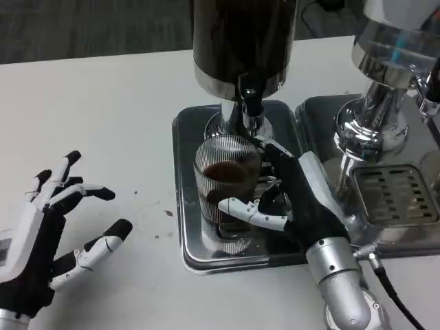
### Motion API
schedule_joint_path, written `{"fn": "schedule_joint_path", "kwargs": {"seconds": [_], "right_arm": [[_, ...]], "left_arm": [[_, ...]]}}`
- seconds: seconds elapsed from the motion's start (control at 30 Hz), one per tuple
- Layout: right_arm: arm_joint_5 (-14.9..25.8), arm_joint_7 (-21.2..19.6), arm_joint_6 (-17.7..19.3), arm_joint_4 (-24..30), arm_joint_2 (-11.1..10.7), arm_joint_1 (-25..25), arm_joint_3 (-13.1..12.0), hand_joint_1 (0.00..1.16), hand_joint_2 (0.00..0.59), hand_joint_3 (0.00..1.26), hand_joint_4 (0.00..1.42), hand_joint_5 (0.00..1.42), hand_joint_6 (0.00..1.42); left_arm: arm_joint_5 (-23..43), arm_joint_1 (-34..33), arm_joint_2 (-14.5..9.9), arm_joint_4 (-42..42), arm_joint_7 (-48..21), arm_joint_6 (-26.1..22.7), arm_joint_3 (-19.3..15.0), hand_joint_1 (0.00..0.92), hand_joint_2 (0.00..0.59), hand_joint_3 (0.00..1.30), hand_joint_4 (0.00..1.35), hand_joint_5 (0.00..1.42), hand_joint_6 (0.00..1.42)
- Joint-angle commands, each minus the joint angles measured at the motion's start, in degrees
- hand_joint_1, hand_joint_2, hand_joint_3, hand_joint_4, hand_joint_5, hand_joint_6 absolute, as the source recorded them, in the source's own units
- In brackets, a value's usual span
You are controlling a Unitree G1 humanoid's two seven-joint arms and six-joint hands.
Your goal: Grasp the cup under the faucet to collect the drink, then remove the cup.
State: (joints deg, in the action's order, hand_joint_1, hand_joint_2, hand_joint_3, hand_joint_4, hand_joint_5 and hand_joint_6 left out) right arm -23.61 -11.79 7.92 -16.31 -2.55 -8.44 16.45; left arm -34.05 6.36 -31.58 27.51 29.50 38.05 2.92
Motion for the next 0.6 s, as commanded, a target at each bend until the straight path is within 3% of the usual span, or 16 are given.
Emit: {"fn": "schedule_joint_path", "kwargs": {"seconds": [0.03, 0.17, 0.6], "right_arm": [[-0.26, -2.28, 2.71, -0.90, 0.37, 0.08, -0.34, 0.92, 0.159, 0.28, 0.39, 0.66, 0.92], [-0.41, -3.07, 3.38, -1.45, 0.30, -0.01, -0.32, 0.93, 0.153, 0.32, 0.44, 0.73, 1.04], [-0.86, -6.68, 5.70, -1.68, 0.61, 1.37, -1.04, 0.93, 0.153, 0.38, 0.51, 0.82, 1.18]], "left_arm": [[0.66, 0.85, -0.23, -0.89, -0.50, -0.38, -0.64, 0.106, 0.171, 0.50, 0.04, 0.21, 0.04], [0.72, 0.86, -0.15, -0.96, -0.53, -0.47, -0.65, 0.106, 0.171, 0.50, 0.04, 0.21, 0.04], [0.94, 0.65, -0.24, -0.78, -0.90, -0.24, -0.49, 0.106, 0.171, 0.49, 0.04, 0.21, 0.04]]}}
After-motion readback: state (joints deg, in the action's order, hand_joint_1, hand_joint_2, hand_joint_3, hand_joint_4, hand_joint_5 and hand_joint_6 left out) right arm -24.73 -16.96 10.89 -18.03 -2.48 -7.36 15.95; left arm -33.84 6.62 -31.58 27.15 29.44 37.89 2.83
